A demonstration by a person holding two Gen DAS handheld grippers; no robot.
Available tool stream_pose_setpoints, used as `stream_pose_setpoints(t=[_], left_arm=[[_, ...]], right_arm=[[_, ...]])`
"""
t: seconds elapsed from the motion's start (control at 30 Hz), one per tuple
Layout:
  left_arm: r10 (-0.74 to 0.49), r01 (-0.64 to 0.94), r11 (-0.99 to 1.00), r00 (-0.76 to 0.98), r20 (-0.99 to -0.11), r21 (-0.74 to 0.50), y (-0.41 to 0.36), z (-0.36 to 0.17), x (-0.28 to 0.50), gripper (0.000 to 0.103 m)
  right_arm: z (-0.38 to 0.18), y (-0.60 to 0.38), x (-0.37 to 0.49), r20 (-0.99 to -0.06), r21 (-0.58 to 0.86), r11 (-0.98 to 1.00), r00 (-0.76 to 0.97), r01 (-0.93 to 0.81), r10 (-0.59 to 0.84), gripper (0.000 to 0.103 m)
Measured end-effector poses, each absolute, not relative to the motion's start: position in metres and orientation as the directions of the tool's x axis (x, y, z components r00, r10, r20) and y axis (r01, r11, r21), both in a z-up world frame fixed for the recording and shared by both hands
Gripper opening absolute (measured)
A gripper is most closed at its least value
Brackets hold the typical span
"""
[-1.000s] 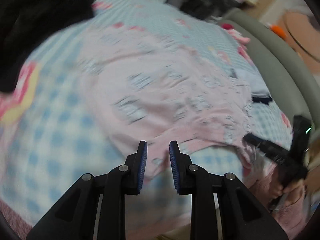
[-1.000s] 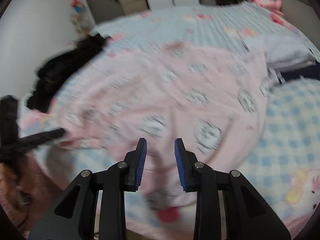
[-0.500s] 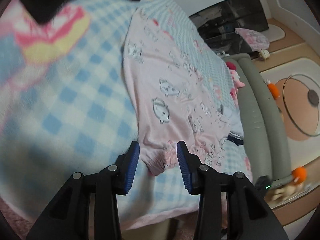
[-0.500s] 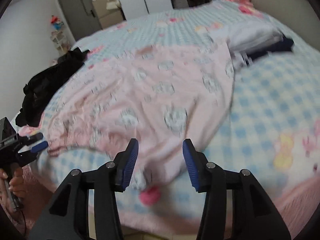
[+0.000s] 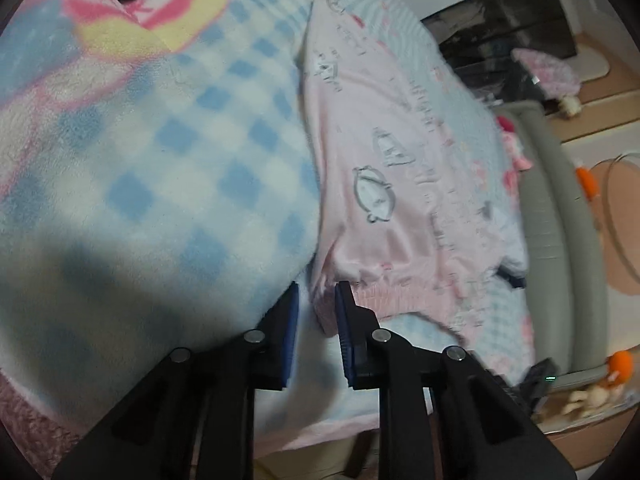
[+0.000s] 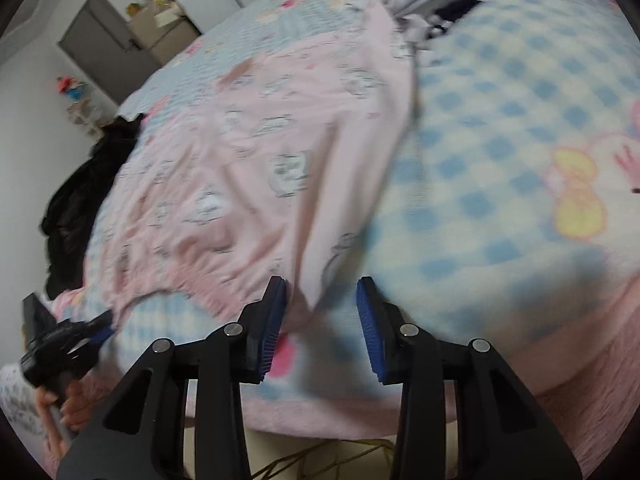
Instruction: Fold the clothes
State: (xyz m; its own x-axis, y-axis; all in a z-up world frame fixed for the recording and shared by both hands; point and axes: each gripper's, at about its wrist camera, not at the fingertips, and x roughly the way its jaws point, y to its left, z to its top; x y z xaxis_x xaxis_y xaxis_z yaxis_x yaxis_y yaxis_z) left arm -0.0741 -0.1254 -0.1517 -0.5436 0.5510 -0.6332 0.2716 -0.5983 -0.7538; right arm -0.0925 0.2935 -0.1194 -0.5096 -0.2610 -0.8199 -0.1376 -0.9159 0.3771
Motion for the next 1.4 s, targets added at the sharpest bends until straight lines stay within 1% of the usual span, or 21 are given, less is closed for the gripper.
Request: stream_pose_setpoints(t=[0.1, 0.13, 0.17, 0.23, 0.27, 0.33, 0.4, 0.57, 0.67, 0.83, 0.9, 0.93, 0.97, 1.0, 1.03, 1.07, 1.1, 1.13, 1.2, 1.27, 1.4], left_arm=[[0.639, 0.183, -0.496, -0.586, -0.499, -0.849, -0.126, -0.146, -0.075, 0.020], [0.635, 0.170, -0.499, -0.595, -0.492, -0.850, -0.127, -0.143, -0.075, 0.020], [0.613, 0.180, -0.527, -0.597, -0.518, -0.831, -0.127, -0.141, -0.076, 0.023], [0.549, 0.250, -0.606, -0.555, -0.625, -0.755, -0.126, -0.147, -0.080, 0.023], [0.545, 0.274, -0.601, -0.546, -0.636, -0.751, -0.127, -0.153, -0.079, 0.022], [0.550, 0.293, -0.577, -0.551, -0.628, -0.763, -0.130, -0.157, -0.078, 0.022], [0.549, 0.272, -0.575, -0.571, -0.611, -0.772, -0.131, -0.151, -0.078, 0.022], [0.603, 0.205, -0.521, -0.599, -0.527, -0.829, -0.127, -0.144, -0.086, 0.028], [0.610, 0.235, -0.507, -0.582, -0.537, -0.830, -0.129, -0.153, -0.087, 0.028], [0.609, 0.271, -0.502, -0.563, -0.559, -0.821, -0.127, -0.162, -0.090, 0.028], [0.596, 0.265, -0.531, -0.559, -0.577, -0.805, -0.121, -0.158, -0.093, 0.032], [0.589, 0.262, -0.545, -0.557, -0.586, -0.797, -0.118, -0.156, -0.094, 0.040], [0.582, 0.259, -0.559, -0.555, -0.595, -0.788, -0.115, -0.154, -0.095, 0.043], [0.575, 0.255, -0.573, -0.553, -0.603, -0.779, -0.112, -0.152, -0.096, 0.043], [0.567, 0.252, -0.586, -0.551, -0.612, -0.770, -0.109, -0.150, -0.098, 0.037], [0.560, 0.248, -0.600, -0.549, -0.621, -0.761, -0.106, -0.148, -0.099, 0.014], [0.552, 0.245, -0.613, -0.547, -0.629, -0.751, -0.104, -0.146, -0.100, 0.009], [0.545, 0.241, -0.626, -0.545, -0.637, -0.742, -0.101, -0.144, -0.101, 0.008], [0.515, 0.238, -0.642, -0.570, -0.640, -0.729, -0.103, -0.135, -0.089, 0.006], [0.484, 0.244, -0.665, -0.579, -0.656, -0.706, -0.104, -0.129, -0.077, 0.004], [0.472, 0.262, -0.679, -0.559, -0.681, -0.686, -0.109, -0.134, -0.062, 0.003]], right_arm=[[-0.117, 0.289, -0.095, -0.797, 0.420, -0.902, -0.515, -0.099, -0.314, 0.040], [-0.115, 0.288, -0.094, -0.783, 0.447, -0.891, -0.517, -0.082, -0.345, 0.040], [-0.115, 0.288, -0.093, -0.771, 0.471, -0.879, -0.520, -0.079, -0.367, 0.040], [-0.115, 0.289, -0.092, -0.761, 0.497, -0.862, -0.526, -0.100, -0.378, 0.040], [-0.117, 0.292, -0.091, -0.775, 0.478, -0.868, -0.529, -0.133, -0.345, 0.036], [-0.120, 0.303, -0.091, -0.811, 0.410, -0.886, -0.531, -0.215, -0.246, 0.036], [-0.121, 0.316, -0.089, -0.809, 0.423, -0.872, -0.535, -0.246, -0.242, 0.030], [-0.118, 0.319, -0.091, -0.746, 0.528, -0.826, -0.572, -0.198, -0.340, 0.032], [-0.129, 0.313, -0.100, -0.716, 0.605, -0.778, -0.544, -0.170, -0.438, 0.032], [-0.148, 0.312, -0.102, -0.658, 0.710, -0.676, -0.528, -0.197, -0.537, 0.031], [-0.154, 0.316, -0.102, -0.639, 0.738, -0.638, -0.528, -0.217, -0.559, 0.031], [-0.158, 0.317, -0.104, -0.651, 0.730, -0.642, -0.523, -0.233, -0.550, 0.031], [-0.161, 0.315, -0.108, -0.666, 0.717, -0.653, -0.515, -0.242, -0.540, 0.031], [-0.162, 0.311, -0.111, -0.683, 0.697, -0.675, -0.509, -0.240, -0.524, 0.031], [-0.159, 0.305, -0.115, -0.702, 0.669, -0.709, -0.505, -0.226, -0.502, 0.031], [-0.155, 0.299, -0.117, -0.719, 0.638, -0.741, -0.506, -0.209, -0.477, 0.026], [-0.149, 0.293, -0.116, -0.731, 0.606, -0.773, -0.514, -0.188, -0.449, 0.016], [-0.143, 0.291, -0.112, -0.736, 0.584, -0.793, -0.523, -0.171, -0.429, 0.011], [-0.133, 0.292, -0.103, -0.733, 0.568, -0.809, -0.539, -0.151, -0.415, 0.006], [-0.124, 0.296, -0.092, -0.725, 0.563, -0.815, -0.557, -0.139, -0.406, 0.003], [-0.117, 0.294, -0.075, -0.739, 0.517, -0.845, -0.570, -0.138, -0.359, 0.002]])
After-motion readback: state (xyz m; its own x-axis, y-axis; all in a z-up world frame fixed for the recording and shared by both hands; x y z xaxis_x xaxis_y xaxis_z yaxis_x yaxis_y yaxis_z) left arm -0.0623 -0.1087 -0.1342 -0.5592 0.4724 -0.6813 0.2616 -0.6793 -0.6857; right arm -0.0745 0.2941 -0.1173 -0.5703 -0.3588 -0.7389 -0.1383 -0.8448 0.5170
